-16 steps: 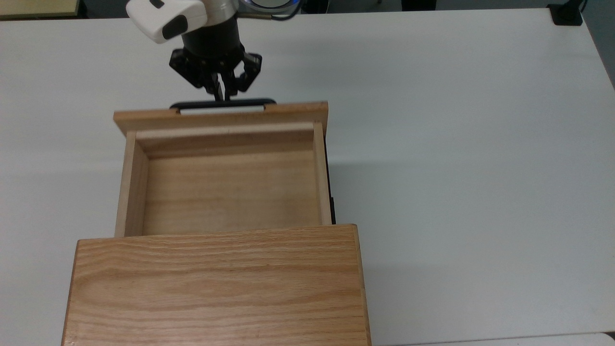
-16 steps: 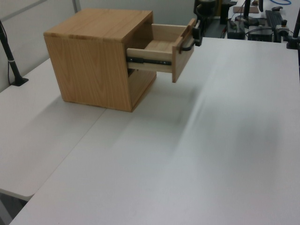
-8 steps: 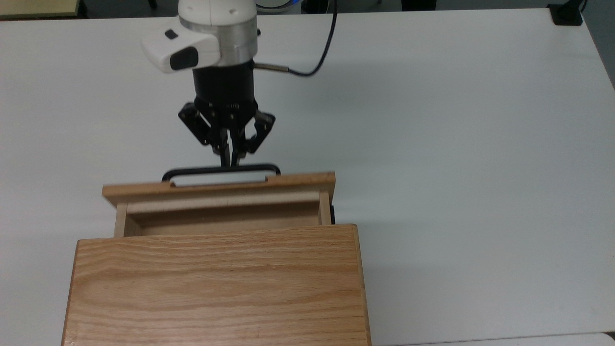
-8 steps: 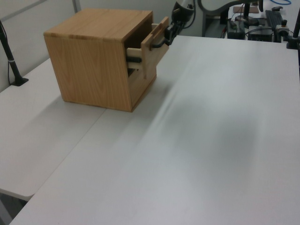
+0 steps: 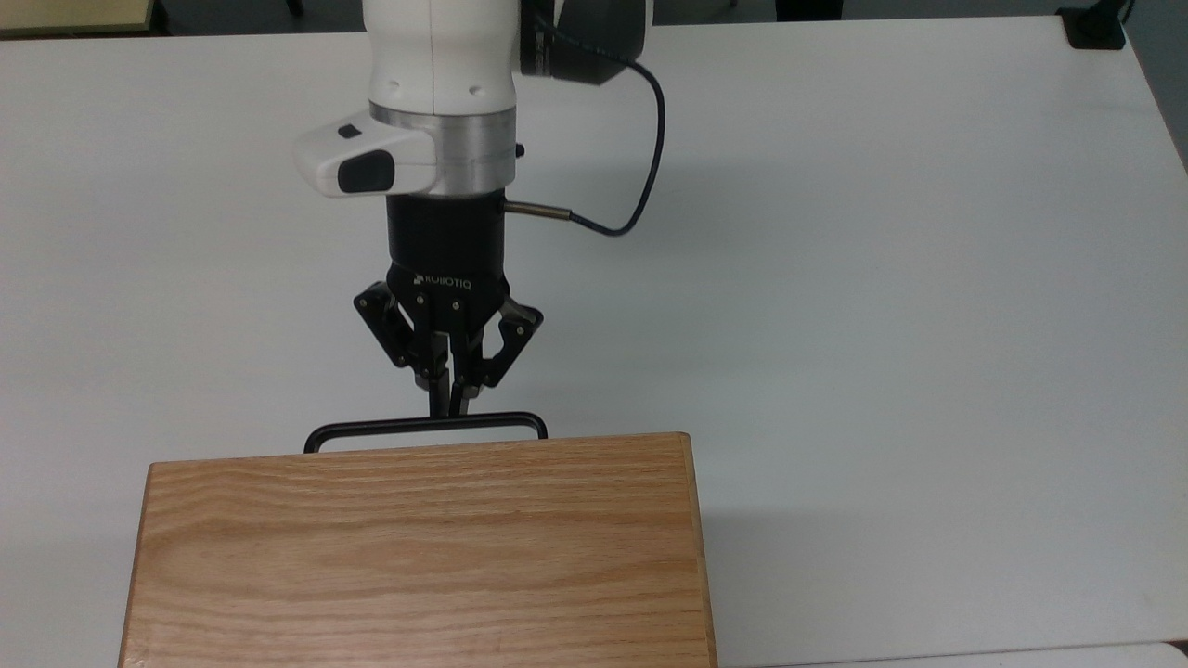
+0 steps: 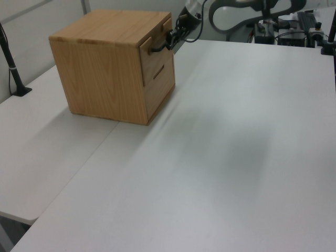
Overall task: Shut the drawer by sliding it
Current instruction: 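Push the drawer front into the wooden cabinet with the gripper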
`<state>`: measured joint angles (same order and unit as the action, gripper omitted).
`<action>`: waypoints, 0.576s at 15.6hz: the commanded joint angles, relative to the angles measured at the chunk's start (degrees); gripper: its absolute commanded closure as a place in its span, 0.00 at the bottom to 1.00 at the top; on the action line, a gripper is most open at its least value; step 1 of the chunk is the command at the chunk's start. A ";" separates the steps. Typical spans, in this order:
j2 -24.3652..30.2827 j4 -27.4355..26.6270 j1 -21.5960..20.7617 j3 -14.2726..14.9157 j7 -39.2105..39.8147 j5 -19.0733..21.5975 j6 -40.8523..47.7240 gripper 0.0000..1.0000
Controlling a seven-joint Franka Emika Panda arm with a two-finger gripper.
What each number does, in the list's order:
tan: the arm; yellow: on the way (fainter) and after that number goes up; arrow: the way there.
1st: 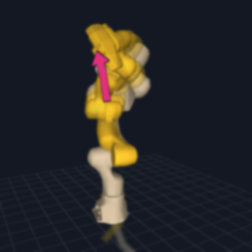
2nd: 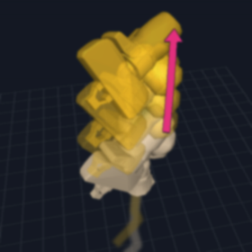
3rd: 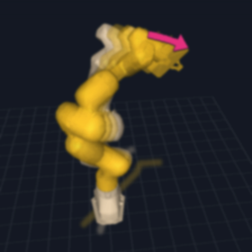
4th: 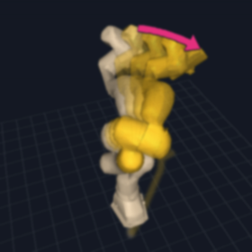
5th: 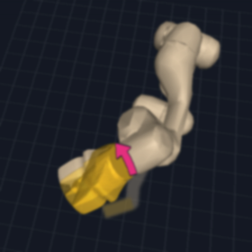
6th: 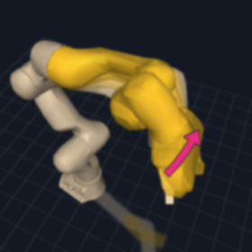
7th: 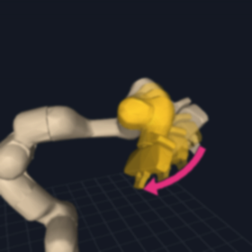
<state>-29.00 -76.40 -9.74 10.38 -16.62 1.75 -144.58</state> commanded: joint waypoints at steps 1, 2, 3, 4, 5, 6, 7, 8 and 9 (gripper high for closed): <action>-4.57 5.03 -1.15 2.10 -3.06 0.88 -6.23 0.86; -4.57 4.95 -1.15 2.10 -3.24 0.79 -6.42 0.86; -3.96 4.51 -1.15 2.10 -3.16 0.62 -6.16 0.86; -2.82 3.90 -1.07 2.01 -3.07 0.62 -5.72 0.86; -0.46 2.32 -0.98 2.01 -2.98 0.62 -5.54 0.86; 2.43 -0.91 -0.89 1.93 -2.81 0.62 -3.28 0.86; 5.68 -3.73 -0.72 1.84 -2.11 0.53 0.40 0.86; 9.11 -5.84 -0.71 1.75 -0.36 0.62 5.13 0.86; 12.19 -8.22 -0.71 1.75 2.00 0.79 11.36 0.86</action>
<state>-28.82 -76.32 -9.79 11.31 -18.47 1.75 -144.52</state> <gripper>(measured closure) 0.859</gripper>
